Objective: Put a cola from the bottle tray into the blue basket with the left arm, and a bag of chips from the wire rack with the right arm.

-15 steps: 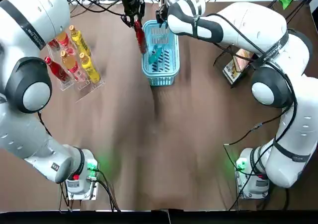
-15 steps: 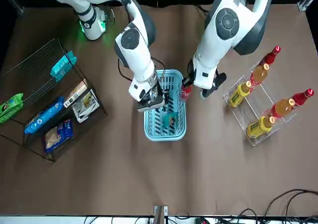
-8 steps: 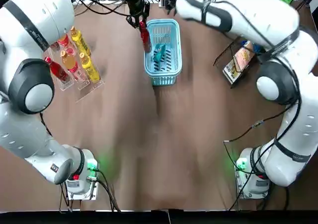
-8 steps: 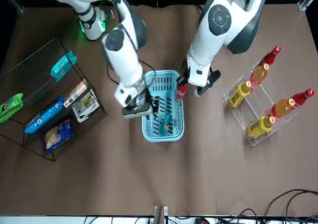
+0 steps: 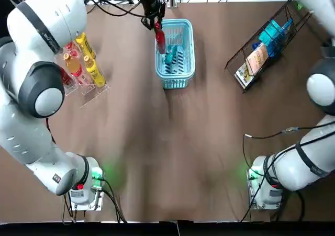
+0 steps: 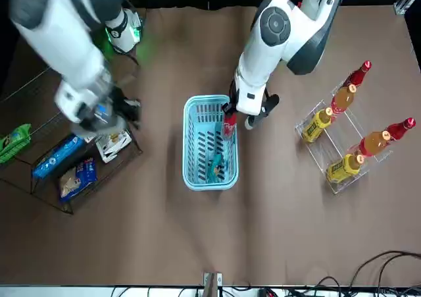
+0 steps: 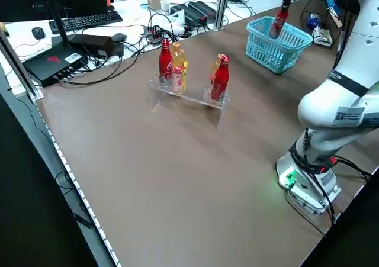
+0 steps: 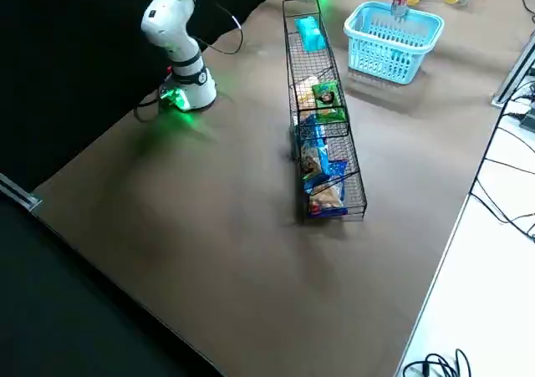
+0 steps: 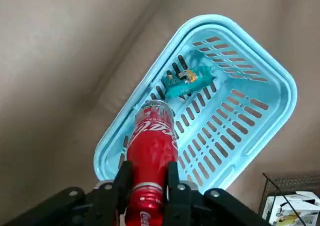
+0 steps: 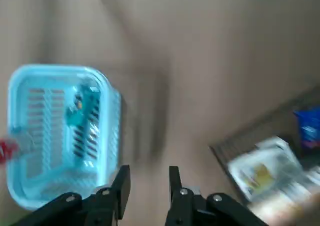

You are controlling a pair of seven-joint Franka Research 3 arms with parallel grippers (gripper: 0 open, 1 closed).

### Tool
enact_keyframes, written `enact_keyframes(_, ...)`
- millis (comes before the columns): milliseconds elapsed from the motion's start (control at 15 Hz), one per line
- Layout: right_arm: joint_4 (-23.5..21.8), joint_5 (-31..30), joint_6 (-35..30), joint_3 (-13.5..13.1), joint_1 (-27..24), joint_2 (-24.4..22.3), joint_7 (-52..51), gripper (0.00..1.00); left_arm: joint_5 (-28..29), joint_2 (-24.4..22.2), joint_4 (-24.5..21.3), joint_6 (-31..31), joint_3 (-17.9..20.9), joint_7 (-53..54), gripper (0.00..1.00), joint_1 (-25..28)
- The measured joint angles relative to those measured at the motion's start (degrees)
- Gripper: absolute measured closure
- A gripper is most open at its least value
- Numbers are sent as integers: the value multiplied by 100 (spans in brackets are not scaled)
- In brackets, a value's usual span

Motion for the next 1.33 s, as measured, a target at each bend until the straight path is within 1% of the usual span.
enact_keyframes(67,-1,-3,-761,-8,-374,-394,-508,61,0,67,40,108,6,0,67,5)
enact_keyframes(133,-11,-4,-1067,-8,-585,-544,-825,61,0,84,96,140,2,-19,67,1)
enact_keyframes(200,-36,-35,-1282,-10,-781,-648,-1138,56,0,95,151,143,-2,-80,67,-14)
enact_keyframes(400,-146,-309,-1424,-10,-1135,-761,-1516,30,0,194,199,148,-5,-207,67,-188)
enact_keyframes(467,-173,-350,-1424,-7,-1222,-770,-1517,27,0,266,200,158,-5,-254,67,-251)
enact_keyframes(533,-208,-370,-1424,-7,-1325,-788,-1520,22,0,344,201,165,-8,-288,67,-298)
enact_keyframes(667,-332,-381,-1422,-8,-1506,-850,-1552,6,-40,511,204,171,-9,-305,67,-361)
enact_keyframes(733,-391,-382,-1417,-8,-1559,-879,-1579,0,-71,599,206,173,-9,-305,67,-382)
enact_keyframes(933,-660,-386,-1189,-4,-1598,-1037,-1585,0,-92,864,208,223,-12,-305,67,-446)
enact_keyframes(1133,-1115,-398,-914,-1,-1622,-1344,-1585,0,-94,1121,210,538,-12,-305,67,-535)
enact_keyframes(1333,-1214,-402,-782,8,-1627,-1474,-1585,0,-94,1329,211,879,-12,-305,67,-602)
